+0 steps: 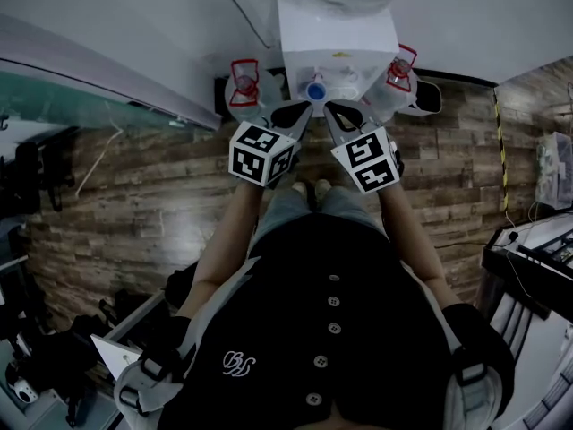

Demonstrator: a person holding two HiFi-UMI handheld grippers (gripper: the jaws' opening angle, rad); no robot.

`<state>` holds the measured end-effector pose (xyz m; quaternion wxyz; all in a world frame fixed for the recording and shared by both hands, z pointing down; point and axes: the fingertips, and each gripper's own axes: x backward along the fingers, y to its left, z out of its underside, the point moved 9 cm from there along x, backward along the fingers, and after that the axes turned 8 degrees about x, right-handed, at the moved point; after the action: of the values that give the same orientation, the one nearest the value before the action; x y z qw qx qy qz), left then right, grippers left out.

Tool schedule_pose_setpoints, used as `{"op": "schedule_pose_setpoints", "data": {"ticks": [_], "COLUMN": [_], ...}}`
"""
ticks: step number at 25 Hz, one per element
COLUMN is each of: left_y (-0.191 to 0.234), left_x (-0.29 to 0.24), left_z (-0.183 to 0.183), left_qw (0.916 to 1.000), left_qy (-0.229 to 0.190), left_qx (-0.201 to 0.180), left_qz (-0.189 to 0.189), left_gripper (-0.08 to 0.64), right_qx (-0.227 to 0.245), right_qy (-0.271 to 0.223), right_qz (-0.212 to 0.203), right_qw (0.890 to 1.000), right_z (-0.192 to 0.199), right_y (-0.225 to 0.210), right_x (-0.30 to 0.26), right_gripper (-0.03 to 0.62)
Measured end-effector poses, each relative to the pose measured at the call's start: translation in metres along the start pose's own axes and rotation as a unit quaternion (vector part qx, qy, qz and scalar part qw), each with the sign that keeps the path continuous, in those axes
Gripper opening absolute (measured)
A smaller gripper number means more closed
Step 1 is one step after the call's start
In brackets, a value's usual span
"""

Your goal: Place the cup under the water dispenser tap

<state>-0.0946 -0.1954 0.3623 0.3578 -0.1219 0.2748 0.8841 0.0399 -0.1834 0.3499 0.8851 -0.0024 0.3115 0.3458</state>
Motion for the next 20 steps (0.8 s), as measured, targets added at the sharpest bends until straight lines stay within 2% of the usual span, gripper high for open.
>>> {"op": "schedule_pose_setpoints", "data": {"ticks": [7, 15, 20], "left_y": [-0.008, -0.019, -0.021], "left_x": [0.003, 0.007, 0.005], "left_z": [0.002, -0.002, 0.0], "left_qw": [1.0, 0.9989, 0.9996], "left_qy": [-0.002, -0.034, -0.019], "left_qx": [-0.009, -0.004, -0.004], "left_qz": [0.003, 0.03, 0.021], "left_gripper": [-0.003, -0.003, -0.003], "right_qx": [-0.024, -0.072, -0.111], "right_qy": [-0.04, -0.089, -0.094], "right_qz": [-0.007, 0.006, -0.008], "right_qw": [0.999, 0.993, 0.989], "right_z": [-0.003, 0.0, 0.006], "right_y": [-0.002, -0.015, -0.013], "right_x": [0.013, 0.028, 0.029], "right_gripper": [0.0, 0.0, 0.0]}}
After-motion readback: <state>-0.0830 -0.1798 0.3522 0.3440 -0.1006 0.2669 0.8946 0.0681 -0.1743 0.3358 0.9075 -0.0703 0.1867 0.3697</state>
